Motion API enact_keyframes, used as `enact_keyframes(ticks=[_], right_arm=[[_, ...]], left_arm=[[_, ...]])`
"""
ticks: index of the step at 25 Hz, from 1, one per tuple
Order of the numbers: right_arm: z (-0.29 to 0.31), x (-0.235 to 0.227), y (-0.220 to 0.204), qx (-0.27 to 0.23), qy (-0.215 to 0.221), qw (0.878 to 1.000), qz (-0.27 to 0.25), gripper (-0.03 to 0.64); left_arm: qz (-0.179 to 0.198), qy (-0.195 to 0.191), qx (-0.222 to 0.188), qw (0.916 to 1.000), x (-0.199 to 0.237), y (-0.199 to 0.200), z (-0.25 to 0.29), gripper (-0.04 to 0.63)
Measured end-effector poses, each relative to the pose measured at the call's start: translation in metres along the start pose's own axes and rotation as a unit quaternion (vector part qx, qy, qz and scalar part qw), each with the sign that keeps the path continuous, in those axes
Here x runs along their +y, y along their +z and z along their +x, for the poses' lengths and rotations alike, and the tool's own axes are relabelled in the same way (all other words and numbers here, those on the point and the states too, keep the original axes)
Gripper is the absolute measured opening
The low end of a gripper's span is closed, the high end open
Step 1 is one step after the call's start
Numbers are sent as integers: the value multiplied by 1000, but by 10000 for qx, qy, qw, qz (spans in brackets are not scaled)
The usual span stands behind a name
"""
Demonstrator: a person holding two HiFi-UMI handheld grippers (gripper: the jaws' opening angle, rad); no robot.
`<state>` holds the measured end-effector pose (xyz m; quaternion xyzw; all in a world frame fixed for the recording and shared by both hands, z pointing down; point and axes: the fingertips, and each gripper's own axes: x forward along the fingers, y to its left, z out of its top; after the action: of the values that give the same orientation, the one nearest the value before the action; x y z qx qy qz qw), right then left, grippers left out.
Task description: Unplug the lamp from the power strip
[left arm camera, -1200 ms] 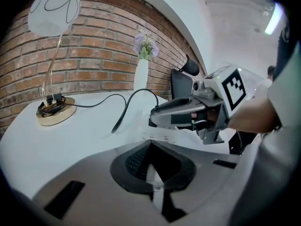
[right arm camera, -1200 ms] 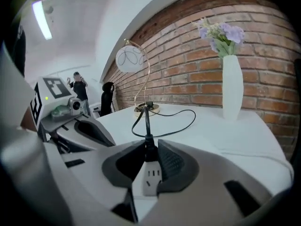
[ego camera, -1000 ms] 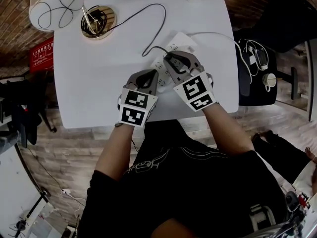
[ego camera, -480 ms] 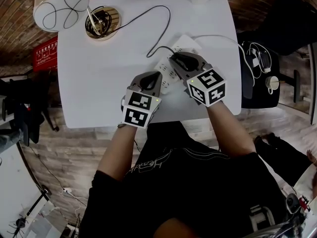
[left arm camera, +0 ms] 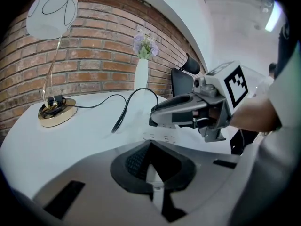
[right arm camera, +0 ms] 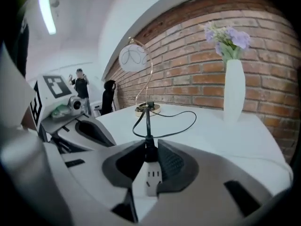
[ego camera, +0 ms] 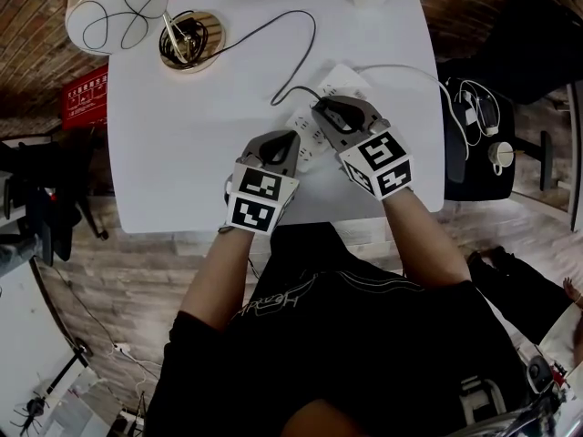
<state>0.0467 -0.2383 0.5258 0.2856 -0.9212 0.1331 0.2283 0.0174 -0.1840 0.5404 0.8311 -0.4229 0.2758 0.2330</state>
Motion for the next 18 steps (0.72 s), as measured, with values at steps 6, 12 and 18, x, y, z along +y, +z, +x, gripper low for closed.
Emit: enact_keyframes(ticks=[6,12,18], right_arm=[[-2,-1,4,-74,32,9997,226,60],[-2,9,9,150,-229,9951,-947,60],[-15,-14,30,-527,-96,9983,221,61]], left_arm=[[-25,-9,2,10000,0,0,1,1],[-4,30,-14,10000,0,1,0,0],[-28,22,-31,10000,2,1,0,2]])
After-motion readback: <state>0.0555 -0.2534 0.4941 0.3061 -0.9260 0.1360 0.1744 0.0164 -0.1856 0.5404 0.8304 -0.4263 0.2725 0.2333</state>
